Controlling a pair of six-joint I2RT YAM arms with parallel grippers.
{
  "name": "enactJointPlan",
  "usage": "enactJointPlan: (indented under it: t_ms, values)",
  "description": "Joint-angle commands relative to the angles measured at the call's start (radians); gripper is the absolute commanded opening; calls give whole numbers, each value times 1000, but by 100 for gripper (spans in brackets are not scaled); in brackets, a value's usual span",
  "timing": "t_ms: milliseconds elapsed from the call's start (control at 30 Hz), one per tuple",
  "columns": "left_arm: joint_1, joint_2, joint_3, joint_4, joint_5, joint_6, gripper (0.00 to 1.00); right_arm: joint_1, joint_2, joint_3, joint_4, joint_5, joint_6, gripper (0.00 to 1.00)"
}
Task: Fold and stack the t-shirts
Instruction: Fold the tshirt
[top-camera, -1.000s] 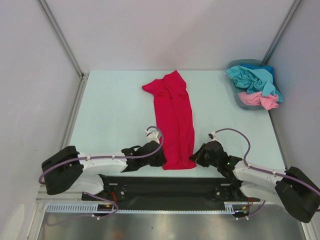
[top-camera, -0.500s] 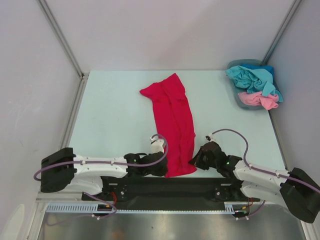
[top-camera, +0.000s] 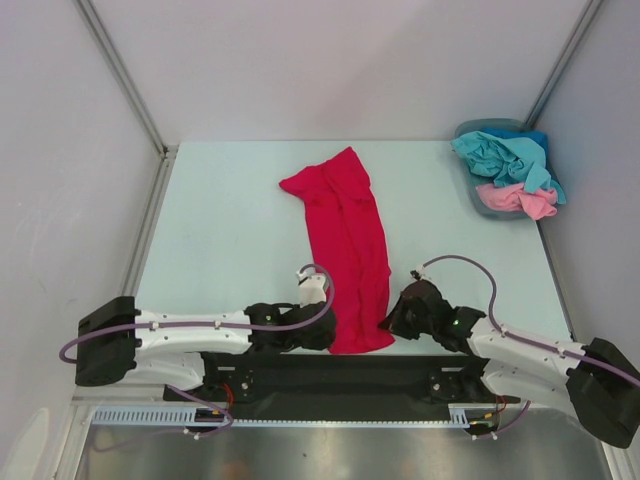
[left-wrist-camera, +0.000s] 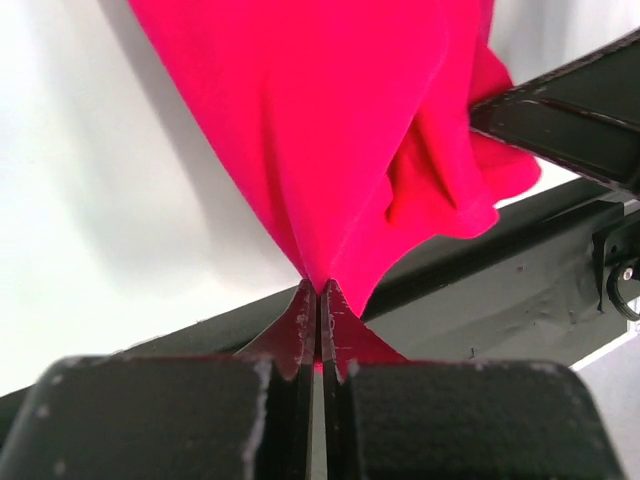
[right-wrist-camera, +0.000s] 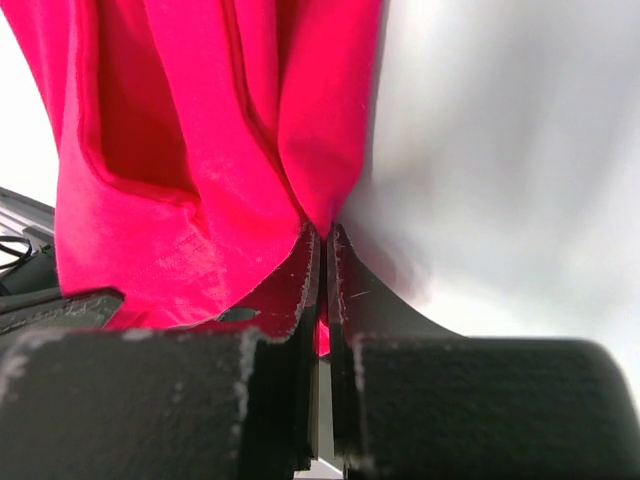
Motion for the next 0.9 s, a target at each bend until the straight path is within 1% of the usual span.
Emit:
enactJointPlan:
  t_ms: [0, 167, 267, 367, 400, 467, 567, 633, 733, 867]
  values:
    - [-9, -6, 15, -21, -16, -33, 0, 7, -44, 56, -83, 36, -16, 0]
    - [-13, -18, -6, -21, -19, -50, 0, 8, -74, 67, -167, 55, -32, 0]
    - [-18, -20, -17, -20, -17, -59, 0, 24, -98, 46, -204, 49, -25, 0]
    - [-22, -15, -25, -20, -17, -65, 0, 60, -167, 35, -273, 84, -10, 0]
    - [-22, -12, -26, -20, -17, -68, 0, 71, -214, 37, -322, 101, -6, 0]
    - [-26, -6, -28, -18, -19, -68, 0, 93, -259, 49, -391, 144, 0, 0]
    - [-26, 9, -15, -15, -22, -59, 0, 97, -333, 72, -453, 180, -20, 0]
    - [-27, 20, 0, -17, -23, -50, 0, 96, -366, 84, -468, 202, -35, 0]
    - [-27, 32, 15, -17, -23, -42, 0, 96, -374, 95, -470, 208, -49, 0]
    - [-30, 36, 9, -17, -20, -50, 0, 99, -348, 61, -425, 167, -34, 0]
